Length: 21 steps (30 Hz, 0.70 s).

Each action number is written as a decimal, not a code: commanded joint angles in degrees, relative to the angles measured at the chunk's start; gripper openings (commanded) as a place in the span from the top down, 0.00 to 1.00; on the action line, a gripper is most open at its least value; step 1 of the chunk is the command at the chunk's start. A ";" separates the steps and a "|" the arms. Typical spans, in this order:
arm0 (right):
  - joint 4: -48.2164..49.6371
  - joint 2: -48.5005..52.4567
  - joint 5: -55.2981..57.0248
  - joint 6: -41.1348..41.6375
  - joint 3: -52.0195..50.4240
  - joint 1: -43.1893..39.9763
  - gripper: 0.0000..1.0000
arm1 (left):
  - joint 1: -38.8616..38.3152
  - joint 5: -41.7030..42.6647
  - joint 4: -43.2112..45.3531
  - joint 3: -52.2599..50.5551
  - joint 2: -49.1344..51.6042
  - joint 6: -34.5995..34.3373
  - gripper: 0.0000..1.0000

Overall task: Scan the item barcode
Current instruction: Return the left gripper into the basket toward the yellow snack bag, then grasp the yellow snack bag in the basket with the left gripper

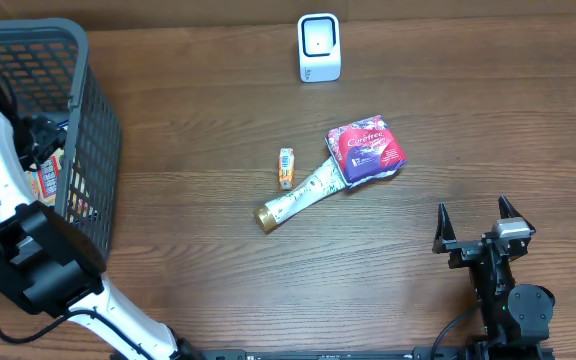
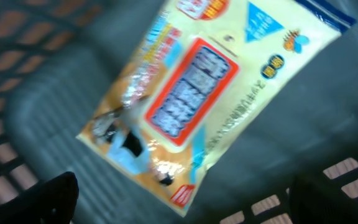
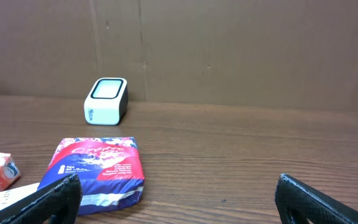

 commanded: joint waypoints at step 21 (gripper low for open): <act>0.44 -0.37 0.37 -0.04 -0.57 0.31 0.00 | -1.38 -2.47 21.53 -21.75 -0.02 7.61 0.13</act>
